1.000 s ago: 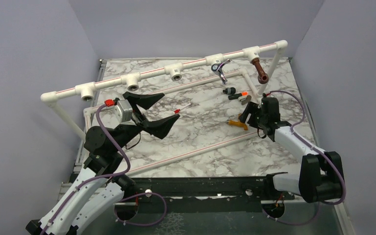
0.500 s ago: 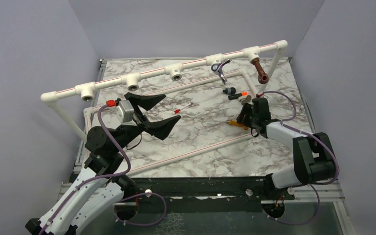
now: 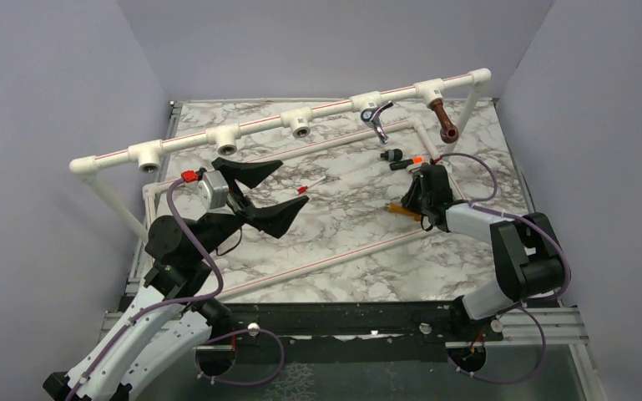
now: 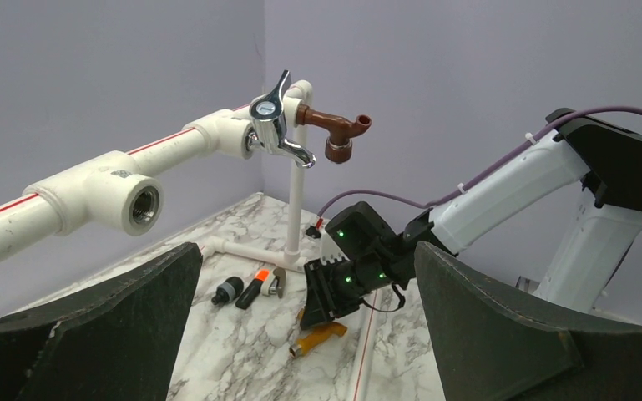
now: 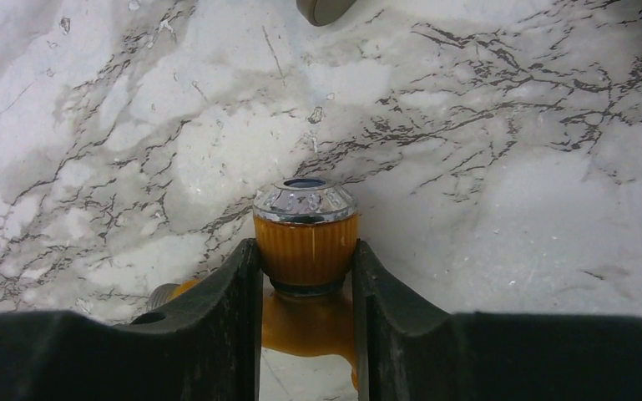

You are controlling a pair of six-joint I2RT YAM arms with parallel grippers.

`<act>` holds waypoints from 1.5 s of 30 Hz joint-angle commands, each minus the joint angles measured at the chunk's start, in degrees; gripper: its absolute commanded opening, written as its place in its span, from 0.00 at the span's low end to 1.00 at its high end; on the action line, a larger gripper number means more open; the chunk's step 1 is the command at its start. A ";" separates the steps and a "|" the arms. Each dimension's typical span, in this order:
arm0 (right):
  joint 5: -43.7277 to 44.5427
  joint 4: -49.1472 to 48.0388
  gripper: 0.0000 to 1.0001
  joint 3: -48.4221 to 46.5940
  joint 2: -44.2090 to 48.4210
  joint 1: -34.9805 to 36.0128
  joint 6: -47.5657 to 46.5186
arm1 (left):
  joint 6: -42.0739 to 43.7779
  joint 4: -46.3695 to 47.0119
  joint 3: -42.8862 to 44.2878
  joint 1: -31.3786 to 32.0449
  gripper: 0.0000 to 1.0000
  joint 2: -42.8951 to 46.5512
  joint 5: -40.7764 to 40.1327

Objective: Install the water faucets

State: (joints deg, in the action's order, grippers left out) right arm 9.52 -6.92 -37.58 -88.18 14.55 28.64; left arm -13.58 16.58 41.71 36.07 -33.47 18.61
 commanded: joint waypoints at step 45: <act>-0.73 10.18 0.00 2.65 31.89 27.06 7.43 | -19.37 -30.20 -3.52 0.22 0.99 -4.35 -0.24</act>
State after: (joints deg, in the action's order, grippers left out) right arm 4.78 3.31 -31.70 -56.27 38.63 33.63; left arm -29.23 -10.59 40.71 36.14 -37.45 19.99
